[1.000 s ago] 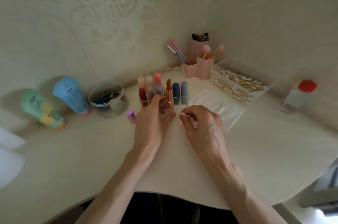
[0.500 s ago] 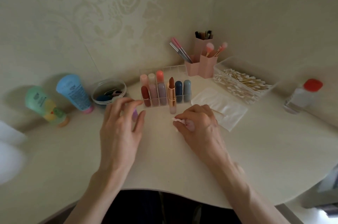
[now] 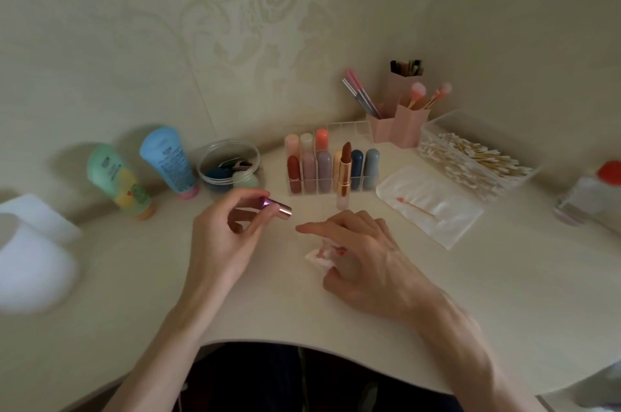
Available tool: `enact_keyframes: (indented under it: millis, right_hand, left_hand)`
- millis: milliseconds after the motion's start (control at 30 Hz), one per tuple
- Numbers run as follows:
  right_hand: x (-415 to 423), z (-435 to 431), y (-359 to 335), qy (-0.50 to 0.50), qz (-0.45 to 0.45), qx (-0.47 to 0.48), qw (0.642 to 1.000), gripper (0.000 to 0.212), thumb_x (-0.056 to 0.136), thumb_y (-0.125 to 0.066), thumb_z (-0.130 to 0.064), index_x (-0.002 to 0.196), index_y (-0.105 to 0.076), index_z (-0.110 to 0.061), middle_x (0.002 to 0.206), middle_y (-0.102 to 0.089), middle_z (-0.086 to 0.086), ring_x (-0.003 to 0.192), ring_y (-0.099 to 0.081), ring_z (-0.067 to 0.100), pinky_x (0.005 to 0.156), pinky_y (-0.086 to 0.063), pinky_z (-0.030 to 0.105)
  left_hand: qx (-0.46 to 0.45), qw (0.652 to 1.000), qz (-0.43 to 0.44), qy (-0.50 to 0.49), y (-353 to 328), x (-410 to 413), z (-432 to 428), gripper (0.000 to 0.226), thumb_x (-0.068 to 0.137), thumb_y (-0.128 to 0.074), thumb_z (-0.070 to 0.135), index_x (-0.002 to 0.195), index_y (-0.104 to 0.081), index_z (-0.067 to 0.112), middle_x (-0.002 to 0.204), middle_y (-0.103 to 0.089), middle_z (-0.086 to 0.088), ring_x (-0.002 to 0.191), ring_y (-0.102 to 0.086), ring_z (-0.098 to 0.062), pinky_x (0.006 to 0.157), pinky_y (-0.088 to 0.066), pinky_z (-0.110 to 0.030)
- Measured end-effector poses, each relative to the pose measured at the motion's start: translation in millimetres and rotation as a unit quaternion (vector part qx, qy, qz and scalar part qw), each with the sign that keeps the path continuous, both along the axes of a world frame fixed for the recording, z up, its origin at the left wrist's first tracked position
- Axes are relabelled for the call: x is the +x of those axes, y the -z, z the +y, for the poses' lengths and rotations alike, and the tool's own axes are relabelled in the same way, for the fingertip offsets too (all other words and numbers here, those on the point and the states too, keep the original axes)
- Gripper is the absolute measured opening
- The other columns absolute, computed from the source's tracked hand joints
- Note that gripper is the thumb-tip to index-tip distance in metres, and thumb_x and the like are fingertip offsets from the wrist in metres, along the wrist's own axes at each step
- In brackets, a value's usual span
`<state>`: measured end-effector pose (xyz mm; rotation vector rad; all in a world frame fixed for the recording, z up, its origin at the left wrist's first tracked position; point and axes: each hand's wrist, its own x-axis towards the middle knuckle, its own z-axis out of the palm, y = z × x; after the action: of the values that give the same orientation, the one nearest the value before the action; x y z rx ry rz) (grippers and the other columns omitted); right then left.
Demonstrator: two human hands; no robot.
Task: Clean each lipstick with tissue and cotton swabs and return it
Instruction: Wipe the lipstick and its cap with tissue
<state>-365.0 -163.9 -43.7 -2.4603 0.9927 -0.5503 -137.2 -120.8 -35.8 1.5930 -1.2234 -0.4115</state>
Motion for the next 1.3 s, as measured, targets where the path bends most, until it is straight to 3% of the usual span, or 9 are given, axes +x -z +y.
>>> enact_keyframes:
  millis: [167,300,467,567,633,767,967,1167,1300]
  right_hand:
    - [2.9,-2.6,9.8,-0.003,-0.069,-0.037,0.997,0.024,0.098,-0.063,-0.047,0.116,-0.075,-0.039,0.106,-0.063,-0.014,0.094,-0.059,0.010,0.087,-0.047,0.036]
    - [6.7,-0.9,9.0,0.010,-0.143,-0.025,0.989,0.025,0.095,-0.070,-0.044,0.096,-0.076,-0.019,0.097,-0.064,-0.010,0.087,-0.062,0.010,0.077,-0.051,0.026]
    - [4.7,1.7,0.2,0.073,-0.223,0.136,0.962,0.018,0.086,-0.085,-0.023,0.076,-0.069,-0.021,0.076,-0.071,-0.010,0.064,-0.060,0.005,0.062,-0.051,0.029]
    - [4.2,1.1,-4.3,0.065,-0.267,0.169,0.946,0.020,0.084,-0.087,-0.019,0.091,-0.069,-0.026,0.084,-0.074,-0.003,0.069,-0.068,0.015,0.065,-0.055,0.033]
    - [3.3,0.6,-5.6,0.067,-0.286,0.177,0.939,0.025,0.086,-0.086,-0.018,0.106,-0.072,-0.027,0.090,-0.076,-0.007,0.073,-0.069,0.011,0.068,-0.054,0.025]
    - [3.5,2.3,-11.5,0.079,-0.343,0.149,0.924,0.005,0.090,-0.082,-0.015,0.094,-0.079,-0.015,0.073,-0.073,-0.003,0.063,-0.062,0.003,0.064,-0.045,0.015]
    - [6.6,5.5,-19.9,0.063,-0.427,0.186,0.882,0.014,0.092,-0.078,-0.007,0.104,-0.073,-0.010,0.080,-0.076,0.007,0.067,-0.072,0.023,0.062,-0.056,0.033]
    - [11.9,8.4,-15.2,0.074,-0.388,0.173,0.903,0.009,0.088,-0.083,-0.012,0.094,-0.081,-0.018,0.081,-0.079,-0.003,0.070,-0.074,0.019,0.064,-0.059,0.033]
    - [11.2,12.5,-14.6,0.057,-0.349,0.166,0.920,0.032,0.078,-0.092,-0.017,0.106,-0.080,-0.023,0.090,-0.078,-0.012,0.081,-0.072,0.010,0.075,-0.055,0.021]
  left_hand:
    - [0.004,0.988,0.150,0.049,-4.0,-3.1,6.2,0.014,0.090,-0.077,0.017,0.105,-0.076,0.016,0.096,-0.079,-0.002,0.070,-0.070,-0.015,0.072,-0.053,-0.017]
    - [0.019,0.973,0.219,0.072,-6.4,-6.6,9.5,0.019,0.088,-0.076,0.023,0.104,-0.075,0.013,0.100,-0.079,-0.007,0.068,-0.068,-0.017,0.061,-0.046,-0.016]
    - [0.021,0.948,0.307,0.088,-11.6,-12.0,9.6,0.023,0.085,-0.074,0.026,0.102,-0.074,0.011,0.100,-0.079,-0.013,0.068,-0.066,-0.021,0.054,-0.043,-0.022]
    - [0.028,0.935,0.338,0.103,-12.7,-16.9,9.6,0.024,0.085,-0.073,0.024,0.103,-0.073,0.009,0.101,-0.078,-0.016,0.067,-0.065,-0.021,0.053,-0.042,-0.023]
    - [0.037,0.929,0.348,0.117,-12.4,-19.5,10.4,0.025,0.085,-0.073,0.025,0.105,-0.073,0.010,0.105,-0.078,-0.017,0.068,-0.065,-0.021,0.055,-0.042,-0.024]
    - [0.046,0.926,0.354,0.123,-12.1,-20.7,12.1,0.019,0.085,-0.073,0.025,0.101,-0.075,0.014,0.105,-0.078,-0.016,0.069,-0.067,-0.022,0.056,-0.043,-0.024]
    - [0.053,0.926,0.349,0.134,-13.3,-23.5,14.6,0.018,0.082,-0.075,0.026,0.097,-0.076,0.016,0.100,-0.079,-0.013,0.071,-0.069,-0.023,0.055,-0.043,-0.022]
    - [0.054,0.931,0.338,0.130,-13.8,-24.8,15.1,0.023,0.085,-0.072,0.019,0.104,-0.074,0.006,0.093,-0.079,-0.012,0.079,-0.075,-0.020,0.058,-0.049,-0.020]
    - [0.050,0.928,0.350,0.118,-13.8,-23.6,15.4,0.023,0.085,-0.071,0.019,0.105,-0.075,0.007,0.099,-0.080,-0.013,0.089,-0.077,-0.023,0.062,-0.053,-0.021]
